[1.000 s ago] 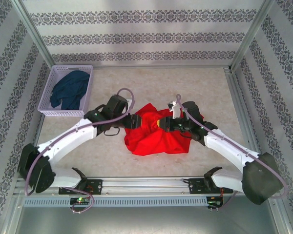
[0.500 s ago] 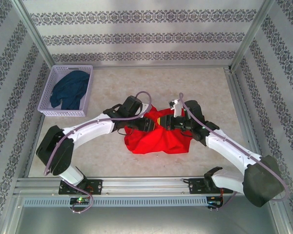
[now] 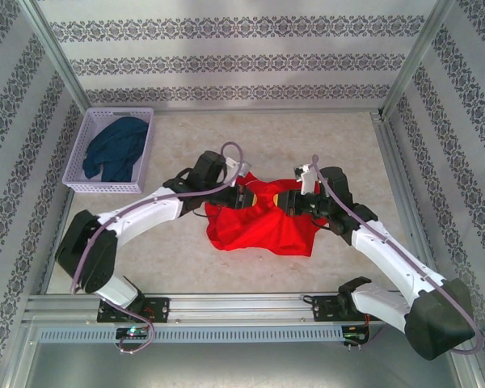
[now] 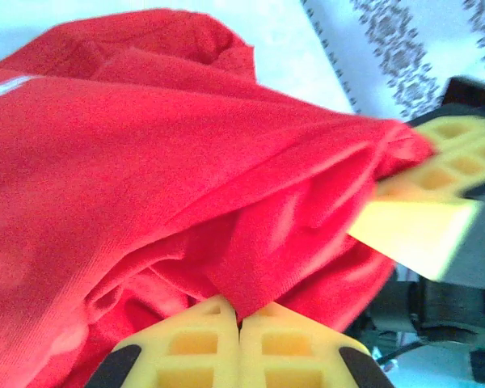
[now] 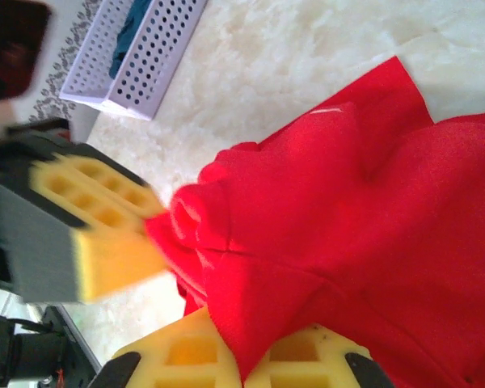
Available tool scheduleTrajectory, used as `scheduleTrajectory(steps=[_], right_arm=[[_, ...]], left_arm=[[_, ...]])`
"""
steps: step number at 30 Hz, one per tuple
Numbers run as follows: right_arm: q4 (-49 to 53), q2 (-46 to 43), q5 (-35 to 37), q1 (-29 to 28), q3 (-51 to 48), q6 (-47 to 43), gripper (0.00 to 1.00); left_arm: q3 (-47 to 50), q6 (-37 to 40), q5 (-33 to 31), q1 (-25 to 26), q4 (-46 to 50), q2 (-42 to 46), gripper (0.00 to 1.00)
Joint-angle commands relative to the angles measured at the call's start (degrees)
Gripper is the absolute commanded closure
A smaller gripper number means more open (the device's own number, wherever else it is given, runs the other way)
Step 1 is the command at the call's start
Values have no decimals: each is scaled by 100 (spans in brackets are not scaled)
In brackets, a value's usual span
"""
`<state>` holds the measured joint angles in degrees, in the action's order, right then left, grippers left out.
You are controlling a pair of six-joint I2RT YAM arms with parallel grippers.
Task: Fold the inside-out t-shirt
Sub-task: Adjust the T-shirt at the center of the table.
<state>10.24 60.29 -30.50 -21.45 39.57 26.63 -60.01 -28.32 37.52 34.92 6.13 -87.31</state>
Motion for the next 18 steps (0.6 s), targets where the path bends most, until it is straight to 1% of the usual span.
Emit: scheduleTrajectory(steps=[1, 6, 9, 10, 11, 12, 15, 18], right_arm=[[518, -77, 5, 86, 325, -382, 100], [408, -3, -206, 128, 406, -296, 100], [705, 167, 44, 158, 558, -288, 98], [846, 229, 200, 159, 645, -284, 95], [973, 274, 370, 159, 724, -262, 89], [1147, 331, 598, 159, 844, -240, 80], [1779, 373, 1408, 118, 1138, -349, 64], [2195, 145, 2200, -73, 1236, -677, 59]], left_arm=[[168, -367, 460, -208, -483, 603, 100], [147, -99, 315, -248, 117, 920, 100], [165, -122, 631, -257, 120, 1122, 100], [162, -70, 770, -257, 117, 1205, 100], [148, 5, 879, -253, 160, 1282, 100], [128, 86, 941, -256, 228, 1345, 100], [47, 347, 843, -266, 599, 1451, 100], [24, 400, 846, -275, 710, 1453, 100]])
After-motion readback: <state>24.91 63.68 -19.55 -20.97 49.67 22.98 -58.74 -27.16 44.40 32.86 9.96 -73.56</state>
